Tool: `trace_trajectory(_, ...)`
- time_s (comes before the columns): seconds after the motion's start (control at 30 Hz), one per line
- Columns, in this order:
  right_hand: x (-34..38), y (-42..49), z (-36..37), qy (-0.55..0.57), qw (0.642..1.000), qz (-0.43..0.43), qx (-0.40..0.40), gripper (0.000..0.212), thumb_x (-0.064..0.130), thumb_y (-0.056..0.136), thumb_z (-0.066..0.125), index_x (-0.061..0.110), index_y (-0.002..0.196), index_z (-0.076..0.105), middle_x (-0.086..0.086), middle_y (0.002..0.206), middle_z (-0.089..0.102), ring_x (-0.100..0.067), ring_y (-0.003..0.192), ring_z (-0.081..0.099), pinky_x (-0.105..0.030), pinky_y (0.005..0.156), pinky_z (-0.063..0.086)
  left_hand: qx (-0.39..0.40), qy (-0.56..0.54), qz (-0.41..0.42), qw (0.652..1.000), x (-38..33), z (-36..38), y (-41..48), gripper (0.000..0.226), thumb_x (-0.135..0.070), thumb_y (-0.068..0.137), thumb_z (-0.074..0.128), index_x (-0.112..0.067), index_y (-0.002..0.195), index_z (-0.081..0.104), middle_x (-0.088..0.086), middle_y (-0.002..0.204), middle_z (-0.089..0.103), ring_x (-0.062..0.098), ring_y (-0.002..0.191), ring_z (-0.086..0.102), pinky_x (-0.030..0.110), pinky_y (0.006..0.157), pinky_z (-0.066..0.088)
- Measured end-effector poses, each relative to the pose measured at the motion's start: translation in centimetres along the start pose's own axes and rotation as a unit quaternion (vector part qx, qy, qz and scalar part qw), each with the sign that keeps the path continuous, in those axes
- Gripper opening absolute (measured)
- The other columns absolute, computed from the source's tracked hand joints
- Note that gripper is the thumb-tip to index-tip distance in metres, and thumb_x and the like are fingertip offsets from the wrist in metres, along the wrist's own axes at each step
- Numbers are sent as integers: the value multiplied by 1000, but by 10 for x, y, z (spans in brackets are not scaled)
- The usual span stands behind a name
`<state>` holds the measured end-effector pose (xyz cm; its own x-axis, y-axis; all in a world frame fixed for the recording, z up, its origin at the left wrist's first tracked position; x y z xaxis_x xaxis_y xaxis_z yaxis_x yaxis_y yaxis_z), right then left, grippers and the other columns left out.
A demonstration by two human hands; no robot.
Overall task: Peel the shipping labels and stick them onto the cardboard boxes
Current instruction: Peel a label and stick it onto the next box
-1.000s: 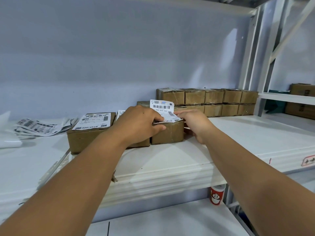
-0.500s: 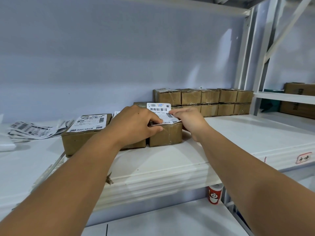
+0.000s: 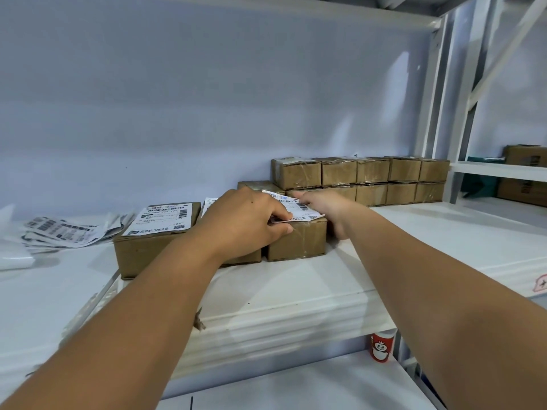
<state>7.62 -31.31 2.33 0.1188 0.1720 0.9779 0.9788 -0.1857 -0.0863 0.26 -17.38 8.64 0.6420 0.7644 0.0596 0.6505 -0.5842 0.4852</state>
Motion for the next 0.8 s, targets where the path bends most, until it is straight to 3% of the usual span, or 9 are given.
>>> trace_trajectory(0.13,22,-4,-9,7,991,-128,-47,31,6,92,56,15,121,64,-3,89,68,-16,67,62,-16,56,48,-9,-1,-4,1000,-1,-2,-1,26,-44,90,52,-37,111,67,-11,110,67,13,103,55,28,84,45)
trace_trajectory(0.2,44,-13,-20,-8,973,-213,-89,25,2,91,55,15,107,70,-7,95,70,-25,81,66,-14,60,44,-14,2,-10,1000,-2,-3,-2,28,-45,90,51,-35,110,67,-9,107,68,14,102,56,28,82,45)
trace_trajectory(0.27,59,-17,-19,12,966,-252,-62,26,-2,92,49,14,90,69,-6,92,70,-20,86,66,-18,67,48,-17,5,-11,1000,-2,-4,-3,28,-46,91,50,-35,110,67,-8,105,68,15,102,56,27,81,46)
trace_trajectory(0.37,67,-19,16,-67,970,-218,83,26,-8,92,43,5,85,65,-7,76,68,-12,62,64,-16,57,53,-15,15,-8,1000,-3,-4,-4,29,-47,91,49,-38,113,65,-8,105,68,15,102,56,26,77,45)
trace_trajectory(0.43,67,-17,30,-167,961,-188,119,24,-10,91,43,1,91,64,-5,74,68,-7,59,64,-15,60,54,-11,23,-5,1000,-3,-4,-3,30,-48,91,48,-39,115,64,-7,106,68,16,102,56,25,74,41)
trace_trajectory(0.6,67,3,42,-306,931,-178,95,40,-10,87,42,7,118,60,-4,107,70,-18,105,63,-37,101,47,-5,19,-7,1000,-4,-4,-3,30,-48,92,47,-40,117,62,-9,110,65,16,107,54,25,70,35)
trace_trajectory(0.7,61,11,48,-333,924,-165,97,51,-13,85,39,14,125,55,1,123,65,-14,112,60,-34,100,48,-6,19,-2,1000,-4,-4,-3,29,-47,92,47,-38,115,63,-7,108,65,16,106,54,26,73,38)
trace_trajectory(0.8,59,10,56,-341,917,-179,103,53,-14,85,38,14,128,55,0,126,63,-11,110,58,-26,93,48,-5,16,0,1000,-5,-4,-3,29,-47,93,47,-39,116,62,-8,110,65,16,107,53,24,71,36)
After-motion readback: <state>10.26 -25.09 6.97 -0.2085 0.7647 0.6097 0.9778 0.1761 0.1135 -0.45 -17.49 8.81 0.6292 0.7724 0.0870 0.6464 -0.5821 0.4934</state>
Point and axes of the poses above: each hand's wrist, its own y-axis towards the middle knuckle, its own z-axis out of the palm, x = y × z, the point moved 9 cm from there along y, towards the middle knuckle
